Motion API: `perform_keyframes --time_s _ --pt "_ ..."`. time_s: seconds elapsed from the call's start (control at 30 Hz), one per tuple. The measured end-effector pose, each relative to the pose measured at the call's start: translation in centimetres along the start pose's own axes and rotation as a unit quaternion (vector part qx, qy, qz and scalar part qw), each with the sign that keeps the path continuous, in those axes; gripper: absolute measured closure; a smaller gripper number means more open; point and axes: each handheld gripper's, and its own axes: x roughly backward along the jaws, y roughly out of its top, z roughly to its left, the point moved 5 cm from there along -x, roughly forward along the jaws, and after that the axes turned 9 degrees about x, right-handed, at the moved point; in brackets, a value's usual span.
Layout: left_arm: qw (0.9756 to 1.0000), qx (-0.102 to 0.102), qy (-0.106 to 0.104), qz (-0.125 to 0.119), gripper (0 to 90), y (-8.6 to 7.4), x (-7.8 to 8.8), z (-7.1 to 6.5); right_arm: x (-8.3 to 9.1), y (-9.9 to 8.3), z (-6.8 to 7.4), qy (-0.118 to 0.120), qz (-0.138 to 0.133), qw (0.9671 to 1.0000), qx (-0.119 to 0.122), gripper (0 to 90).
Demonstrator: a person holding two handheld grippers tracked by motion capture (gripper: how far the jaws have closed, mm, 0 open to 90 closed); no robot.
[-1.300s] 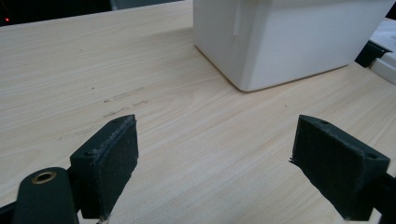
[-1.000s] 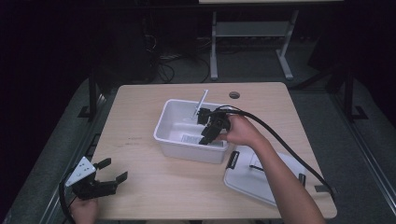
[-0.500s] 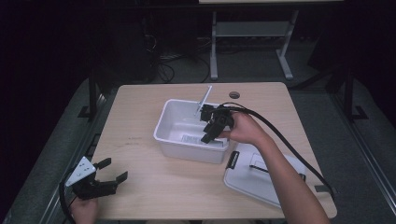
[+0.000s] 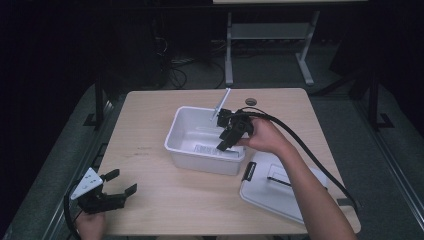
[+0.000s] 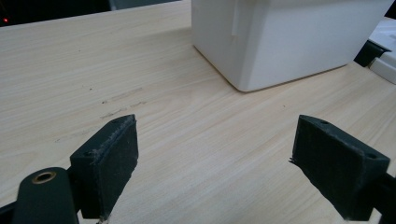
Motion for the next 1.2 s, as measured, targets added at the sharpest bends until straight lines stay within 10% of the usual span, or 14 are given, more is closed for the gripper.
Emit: perform_keyframes --time_s 1.2 --pt "1.0 -0.002 -0.003 0.002 13.7 0.0 -0.3 -0.3 4.8 -1.9 0.3 -0.036 -0.019 0.9991 -0.013 50.9"
